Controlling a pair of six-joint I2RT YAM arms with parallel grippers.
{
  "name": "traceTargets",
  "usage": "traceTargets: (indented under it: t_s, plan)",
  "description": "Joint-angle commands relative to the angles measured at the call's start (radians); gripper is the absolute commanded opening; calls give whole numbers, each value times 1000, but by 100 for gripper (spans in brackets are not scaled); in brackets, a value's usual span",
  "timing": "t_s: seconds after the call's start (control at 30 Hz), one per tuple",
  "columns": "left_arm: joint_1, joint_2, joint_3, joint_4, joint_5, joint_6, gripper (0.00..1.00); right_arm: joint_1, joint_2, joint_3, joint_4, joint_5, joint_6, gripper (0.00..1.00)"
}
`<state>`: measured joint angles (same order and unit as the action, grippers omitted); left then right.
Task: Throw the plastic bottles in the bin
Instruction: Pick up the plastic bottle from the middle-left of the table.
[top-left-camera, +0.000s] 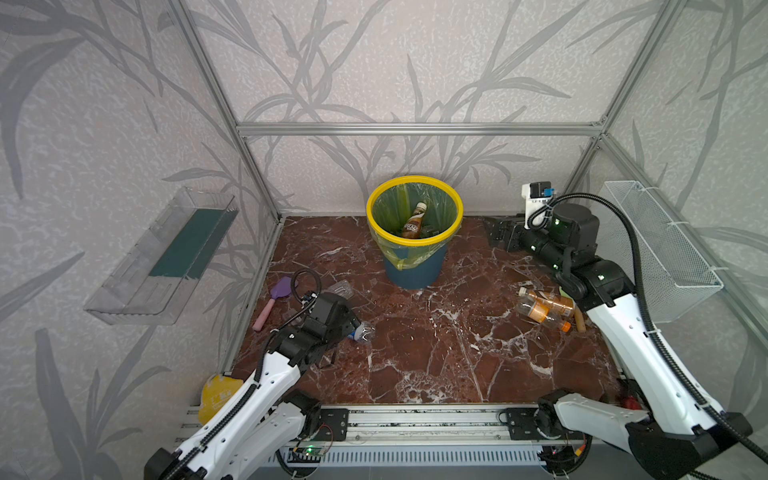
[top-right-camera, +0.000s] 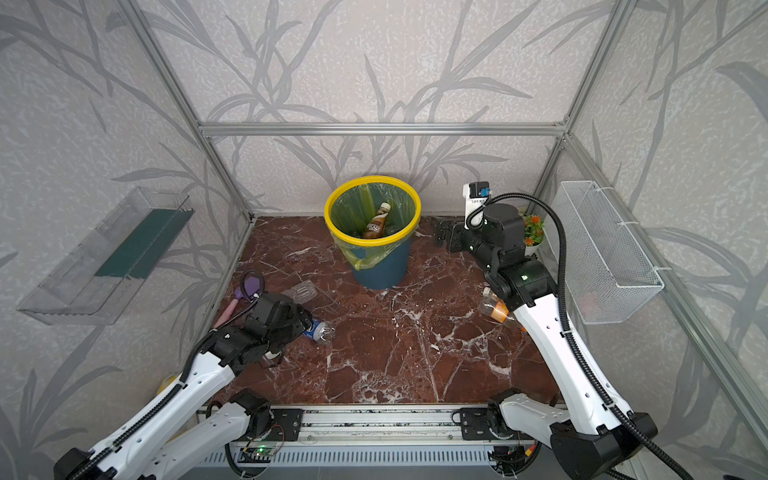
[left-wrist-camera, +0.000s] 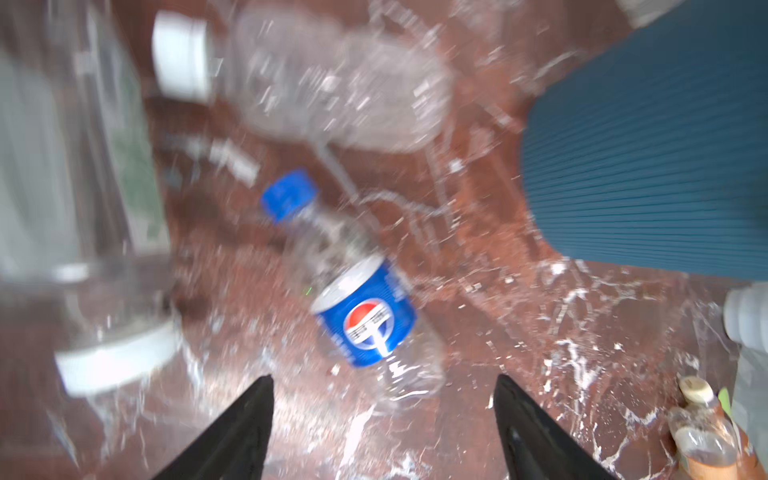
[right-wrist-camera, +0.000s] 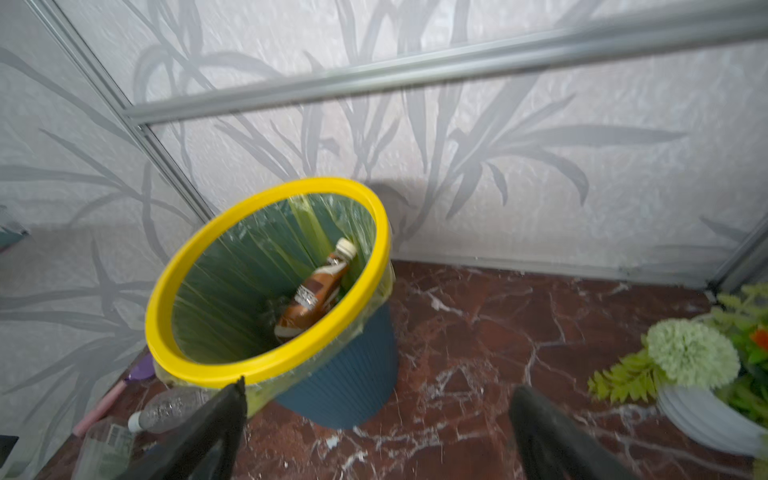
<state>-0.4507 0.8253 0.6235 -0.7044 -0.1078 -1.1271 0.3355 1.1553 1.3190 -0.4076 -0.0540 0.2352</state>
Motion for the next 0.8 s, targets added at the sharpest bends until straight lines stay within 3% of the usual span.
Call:
traceTargets:
  t_s: [0.0, 0.2, 0.43, 0.77]
  plan:
    - [-4, -21, -36, 0, 28, -263, 83, -29, -27, -97, 1, -53, 30, 99]
    - [-4, 56, -61, 68, 12, -382, 83, -61, -82, -195, -34, -68, 34, 99]
    - [-2, 232, -10, 108, 39, -480, 81, -184, -125, -291, -32, -139, 86, 100]
    - [21, 427, 29, 160, 70, -454, 82, -250, -105, -381, -3, -228, 124, 99]
